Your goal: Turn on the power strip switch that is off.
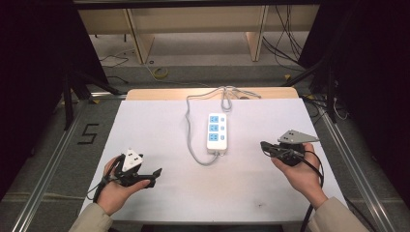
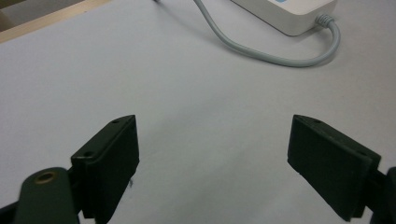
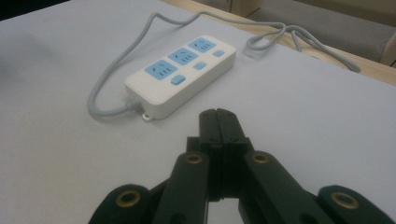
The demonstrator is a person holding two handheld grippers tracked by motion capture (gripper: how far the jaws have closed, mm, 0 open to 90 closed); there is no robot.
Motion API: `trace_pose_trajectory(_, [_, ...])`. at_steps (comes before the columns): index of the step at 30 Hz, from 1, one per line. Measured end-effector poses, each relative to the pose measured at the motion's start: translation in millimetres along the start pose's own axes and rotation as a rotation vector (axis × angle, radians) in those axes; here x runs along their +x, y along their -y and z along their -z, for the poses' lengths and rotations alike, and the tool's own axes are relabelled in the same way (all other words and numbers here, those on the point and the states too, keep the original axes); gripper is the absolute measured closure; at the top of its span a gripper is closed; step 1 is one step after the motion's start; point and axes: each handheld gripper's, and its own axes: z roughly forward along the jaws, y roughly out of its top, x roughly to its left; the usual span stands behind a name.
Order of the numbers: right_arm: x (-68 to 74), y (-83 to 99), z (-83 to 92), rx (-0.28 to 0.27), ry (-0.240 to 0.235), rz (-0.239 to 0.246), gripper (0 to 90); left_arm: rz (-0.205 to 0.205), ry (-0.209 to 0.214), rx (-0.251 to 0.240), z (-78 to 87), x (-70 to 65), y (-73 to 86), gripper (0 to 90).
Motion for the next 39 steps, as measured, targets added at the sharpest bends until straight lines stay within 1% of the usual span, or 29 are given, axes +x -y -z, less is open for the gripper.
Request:
trace_pose_trajectory(7, [1.5, -7.2, -9.6, 0.01, -0.007, 0.005, 90.0, -0.001, 0.0, 0.0, -0.2, -0.1, 0.0, 16.2])
trace_pose_trajectory(27, [3.2, -20.3, -26.8, 0.023, -0.008, 0.014, 90.0, -0.006, -0.002, 0.004, -0.3, -0.1, 0.0, 16.2])
trace_pose_trajectory(29, [3.5, -22.0, -29.1, 0.026, -0.007, 0.01, 90.0, -0.001, -0.002, 0.003, -0.6, -0.3, 0.0, 16.2])
trace_pose_trajectory(39, [5.3, -30.5, -41.0, 0.035, -0.012, 0.018, 90.0, -0.001, -0.001, 0.004, -0.7, -0.1, 0.1, 16.2])
